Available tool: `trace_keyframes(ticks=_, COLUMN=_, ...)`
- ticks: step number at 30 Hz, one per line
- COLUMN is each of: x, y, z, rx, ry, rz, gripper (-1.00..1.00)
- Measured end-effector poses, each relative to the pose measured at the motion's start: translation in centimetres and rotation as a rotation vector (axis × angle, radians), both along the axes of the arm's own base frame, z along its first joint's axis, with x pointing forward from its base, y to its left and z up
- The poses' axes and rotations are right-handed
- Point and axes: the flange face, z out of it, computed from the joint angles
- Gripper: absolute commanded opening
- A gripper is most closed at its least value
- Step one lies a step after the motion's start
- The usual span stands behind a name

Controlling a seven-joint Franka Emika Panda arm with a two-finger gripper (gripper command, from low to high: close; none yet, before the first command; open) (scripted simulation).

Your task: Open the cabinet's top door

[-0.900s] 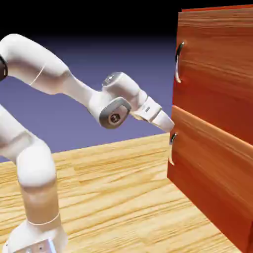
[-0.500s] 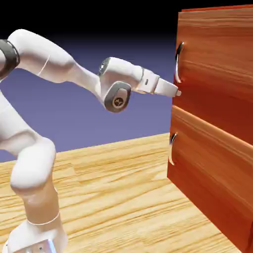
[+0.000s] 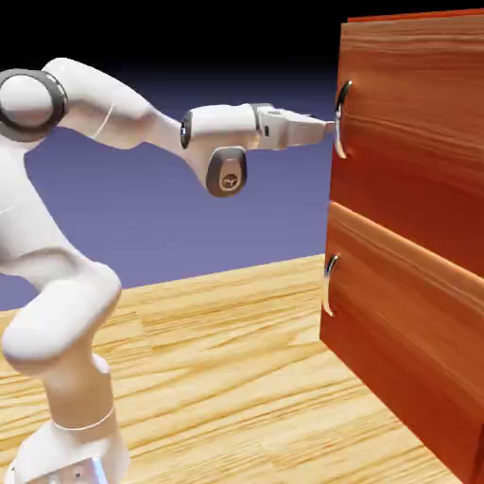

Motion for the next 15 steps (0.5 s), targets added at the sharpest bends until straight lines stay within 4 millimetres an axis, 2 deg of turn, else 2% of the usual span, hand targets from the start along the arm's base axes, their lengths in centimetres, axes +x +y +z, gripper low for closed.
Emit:
trace_keyframes(ticks=3, x=2.2, y=-0.2, z=0.1, rx=0.006, ry=-0.002, rz=0.0, gripper=0.0)
trace_keyframes(ticks=4, x=2.6, y=-0.3, z=0.2, rx=0.009, ry=-0.004, rz=-0.001, gripper=-1.0)
trace_keyframes(ticks=6, x=2.6, y=-0.3, z=0.2, rx=0.009, ry=-0.004, rz=0.0, gripper=-1.0)
trace_keyframes(ticks=15, x=0.3, y=-1.1, z=0.2, rx=0.016, ry=-0.003, rz=0.051, gripper=-1.0)
